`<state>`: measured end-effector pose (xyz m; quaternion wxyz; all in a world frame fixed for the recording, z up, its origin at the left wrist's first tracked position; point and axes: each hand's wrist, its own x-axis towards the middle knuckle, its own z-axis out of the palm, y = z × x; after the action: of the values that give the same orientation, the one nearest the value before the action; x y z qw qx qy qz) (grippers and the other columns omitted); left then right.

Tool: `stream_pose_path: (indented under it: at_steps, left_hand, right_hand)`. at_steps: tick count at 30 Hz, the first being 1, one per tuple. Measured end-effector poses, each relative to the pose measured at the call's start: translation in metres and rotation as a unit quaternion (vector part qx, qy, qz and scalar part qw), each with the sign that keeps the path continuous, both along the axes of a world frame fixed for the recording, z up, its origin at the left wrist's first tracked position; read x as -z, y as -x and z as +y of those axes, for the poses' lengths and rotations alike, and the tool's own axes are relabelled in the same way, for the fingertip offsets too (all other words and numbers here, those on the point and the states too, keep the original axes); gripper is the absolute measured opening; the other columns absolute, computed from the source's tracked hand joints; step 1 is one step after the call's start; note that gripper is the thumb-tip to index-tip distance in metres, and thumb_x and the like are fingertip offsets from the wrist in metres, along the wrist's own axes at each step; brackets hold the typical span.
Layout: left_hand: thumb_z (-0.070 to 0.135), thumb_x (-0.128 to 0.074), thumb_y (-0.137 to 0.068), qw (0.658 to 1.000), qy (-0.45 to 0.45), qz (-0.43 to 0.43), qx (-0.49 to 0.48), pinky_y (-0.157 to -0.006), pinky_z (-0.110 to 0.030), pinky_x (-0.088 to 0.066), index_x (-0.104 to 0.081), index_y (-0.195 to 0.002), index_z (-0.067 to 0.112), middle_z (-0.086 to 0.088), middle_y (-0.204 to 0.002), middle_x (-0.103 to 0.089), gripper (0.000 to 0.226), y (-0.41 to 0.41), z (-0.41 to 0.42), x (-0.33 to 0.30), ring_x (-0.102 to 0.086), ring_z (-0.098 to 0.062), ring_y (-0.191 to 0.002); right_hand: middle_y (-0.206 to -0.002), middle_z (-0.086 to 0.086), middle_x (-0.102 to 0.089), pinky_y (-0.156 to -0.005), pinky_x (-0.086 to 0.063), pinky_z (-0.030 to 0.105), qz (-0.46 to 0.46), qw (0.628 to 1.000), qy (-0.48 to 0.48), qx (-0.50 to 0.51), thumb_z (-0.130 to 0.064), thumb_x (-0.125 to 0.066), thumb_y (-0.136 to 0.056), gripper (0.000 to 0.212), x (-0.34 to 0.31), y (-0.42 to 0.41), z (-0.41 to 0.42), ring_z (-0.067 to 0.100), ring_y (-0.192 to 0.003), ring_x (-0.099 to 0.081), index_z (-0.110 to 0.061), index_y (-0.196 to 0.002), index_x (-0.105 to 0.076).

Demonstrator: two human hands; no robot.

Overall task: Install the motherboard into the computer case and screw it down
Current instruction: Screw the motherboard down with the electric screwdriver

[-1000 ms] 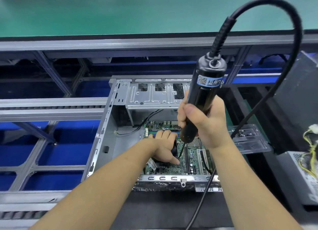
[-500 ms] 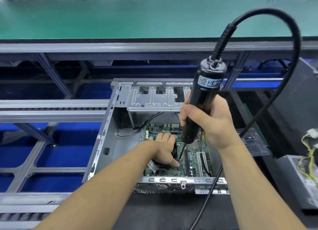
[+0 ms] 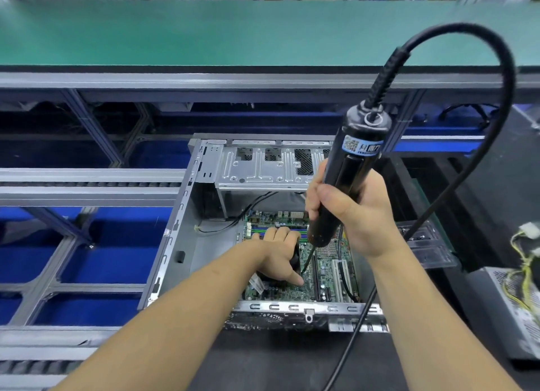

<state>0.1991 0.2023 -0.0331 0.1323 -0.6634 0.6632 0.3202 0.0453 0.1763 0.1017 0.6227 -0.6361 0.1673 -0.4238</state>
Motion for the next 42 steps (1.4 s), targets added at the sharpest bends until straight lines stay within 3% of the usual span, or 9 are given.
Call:
stream_pose_path:
  at_steps: [2,6,21,28,36,42]
  left_hand:
    - [0.072,-0.06,-0.079,1.0,-0.003,0.005,-0.002,-0.114,-0.06,-0.007,0.002,-0.152,0.025,0.004,-0.16,0.002,0.108,-0.0009,-0.0007,0.0006,-0.001,-0.03,-0.147]
    - [0.07,-0.063,-0.078,1.0,0.01,0.023,-0.015,-0.115,-0.061,-0.006,0.004,-0.153,0.03,0.007,-0.16,0.003,0.108,-0.0023,0.0013,0.0016,0.001,-0.028,-0.148]
    - [0.071,-0.062,-0.077,1.0,0.011,0.015,-0.01,-0.116,-0.061,-0.006,0.004,-0.152,0.025,0.006,-0.16,0.004,0.109,-0.0025,0.0012,0.0043,0.002,-0.027,-0.148]
    - [0.07,-0.064,-0.077,1.0,0.016,0.017,-0.008,-0.113,-0.058,-0.015,-0.01,-0.145,0.021,0.004,-0.152,-0.011,0.1,-0.003,-0.0001,0.0031,-0.011,-0.027,-0.142]
    - [0.069,-0.063,-0.078,1.0,0.003,0.023,-0.011,-0.115,-0.06,-0.006,0.001,-0.151,0.025,0.005,-0.16,0.003,0.107,-0.0039,-0.0011,0.0036,0.0,-0.027,-0.147]
    - [0.069,-0.064,-0.077,1.0,0.007,0.025,-0.013,-0.114,-0.061,-0.005,0.0,-0.151,0.027,0.005,-0.159,0.001,0.106,-0.0039,-0.0015,0.0047,-0.002,-0.027,-0.146]
  right_hand:
    - [-0.064,0.009,-0.06,-0.062,-0.05,0.045,0.0,1.0,0.004,0.007,-0.034,-0.074,-0.075,0.016,-0.0001,-0.0003,-0.0005,0.026,-0.057,-0.056,-0.025,-0.084,-0.064]
    - [-0.063,0.003,-0.062,-0.062,-0.05,0.05,-0.003,1.0,0.009,0.024,-0.036,-0.073,-0.077,0.008,0.0007,-0.001,0.001,0.026,-0.056,-0.058,-0.032,-0.081,-0.068]
    - [-0.062,0.006,-0.062,-0.06,-0.05,0.04,0.009,0.999,0.044,0.015,-0.032,-0.072,-0.08,0.007,-0.0032,-0.005,0.0001,0.026,-0.055,-0.057,-0.032,-0.082,-0.066]
    - [-0.064,0.01,-0.06,-0.058,-0.049,0.04,-0.019,0.999,0.035,-0.008,-0.027,-0.072,-0.081,0.012,-0.0067,-0.0062,-0.0019,0.028,-0.054,-0.056,-0.021,-0.085,-0.062]
    - [-0.063,0.011,-0.06,-0.06,-0.047,0.041,-0.04,0.999,0.022,0.018,-0.029,-0.073,-0.078,0.01,-0.0051,-0.0079,-0.0049,0.031,-0.054,-0.055,-0.025,-0.083,-0.066]
    - [-0.062,0.01,-0.059,-0.06,-0.046,0.041,-0.029,0.999,0.027,0.013,-0.029,-0.071,-0.079,0.008,-0.0043,-0.009,-0.0065,0.03,-0.054,-0.054,-0.026,-0.082,-0.066]
